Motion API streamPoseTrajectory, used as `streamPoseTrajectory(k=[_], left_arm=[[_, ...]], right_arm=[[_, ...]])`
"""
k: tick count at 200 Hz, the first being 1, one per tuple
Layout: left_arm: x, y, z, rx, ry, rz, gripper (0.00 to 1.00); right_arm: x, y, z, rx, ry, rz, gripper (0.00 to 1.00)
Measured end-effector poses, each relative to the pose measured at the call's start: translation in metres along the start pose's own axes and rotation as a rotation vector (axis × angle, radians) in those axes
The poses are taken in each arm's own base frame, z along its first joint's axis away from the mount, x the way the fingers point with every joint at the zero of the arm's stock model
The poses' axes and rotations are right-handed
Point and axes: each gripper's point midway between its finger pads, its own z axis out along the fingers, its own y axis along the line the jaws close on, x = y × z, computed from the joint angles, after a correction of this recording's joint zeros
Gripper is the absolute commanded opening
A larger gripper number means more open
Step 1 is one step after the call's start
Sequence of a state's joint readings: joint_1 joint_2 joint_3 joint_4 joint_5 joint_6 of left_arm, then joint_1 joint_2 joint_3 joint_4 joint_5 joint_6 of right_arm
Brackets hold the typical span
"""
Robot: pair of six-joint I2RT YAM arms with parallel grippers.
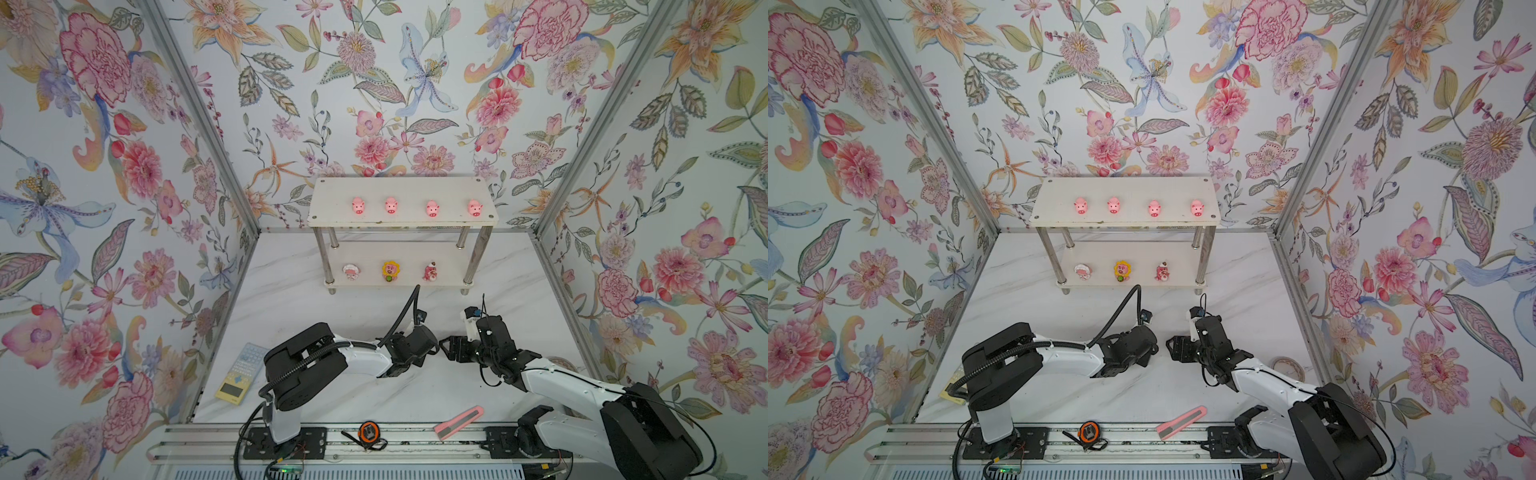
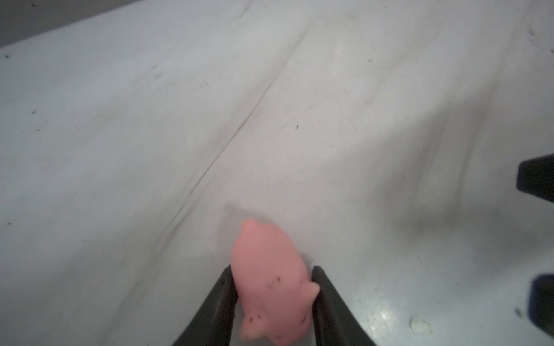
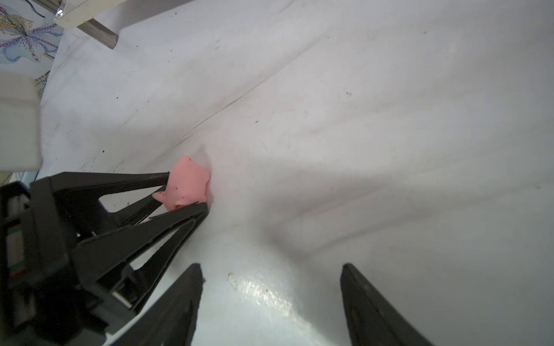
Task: Organize plastic toys on shelves
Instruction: Pick up the plastic toy from the center of the table.
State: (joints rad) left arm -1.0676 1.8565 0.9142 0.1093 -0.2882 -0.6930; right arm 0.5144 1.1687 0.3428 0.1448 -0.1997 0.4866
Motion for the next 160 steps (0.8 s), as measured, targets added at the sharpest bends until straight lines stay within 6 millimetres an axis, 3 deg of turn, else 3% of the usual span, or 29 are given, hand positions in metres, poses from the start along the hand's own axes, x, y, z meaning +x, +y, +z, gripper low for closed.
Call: streamPoseTrajectory(k=[47,80,94,106,135,160], left_arm=[[-0.006,0.01,-0.014,0.014,-0.006,-0.038,0.29],[-0.038,0.023,-0.052,-0.002,-0.066,-0.04,0.29],[-0.064,0.036,-0.081,-0.038,-0.115,-0.035,0.28],[-0.097,0.051,-0.114,-0.072,-0.185,-0.045,0.27],[-0.189,0.1,-0.217,-0.174,-0.426,-0.121,0.26],[-0.239,0.147,-0.293,-0.291,-0.593,-0.181,0.26]], right_arm=[[0.005,-0.003,0.004,0.006,0.019,0.004,0.75],[0.007,-0.003,0.005,0.005,0.023,0.005,0.75],[0.006,-0.003,0.006,0.003,0.021,0.004,0.75],[0.008,-0.003,0.008,-0.001,0.025,0.005,0.75],[0.008,0.0,0.013,-0.027,0.029,0.007,0.74],[0.007,0.004,0.015,-0.048,0.029,0.009,0.74]])
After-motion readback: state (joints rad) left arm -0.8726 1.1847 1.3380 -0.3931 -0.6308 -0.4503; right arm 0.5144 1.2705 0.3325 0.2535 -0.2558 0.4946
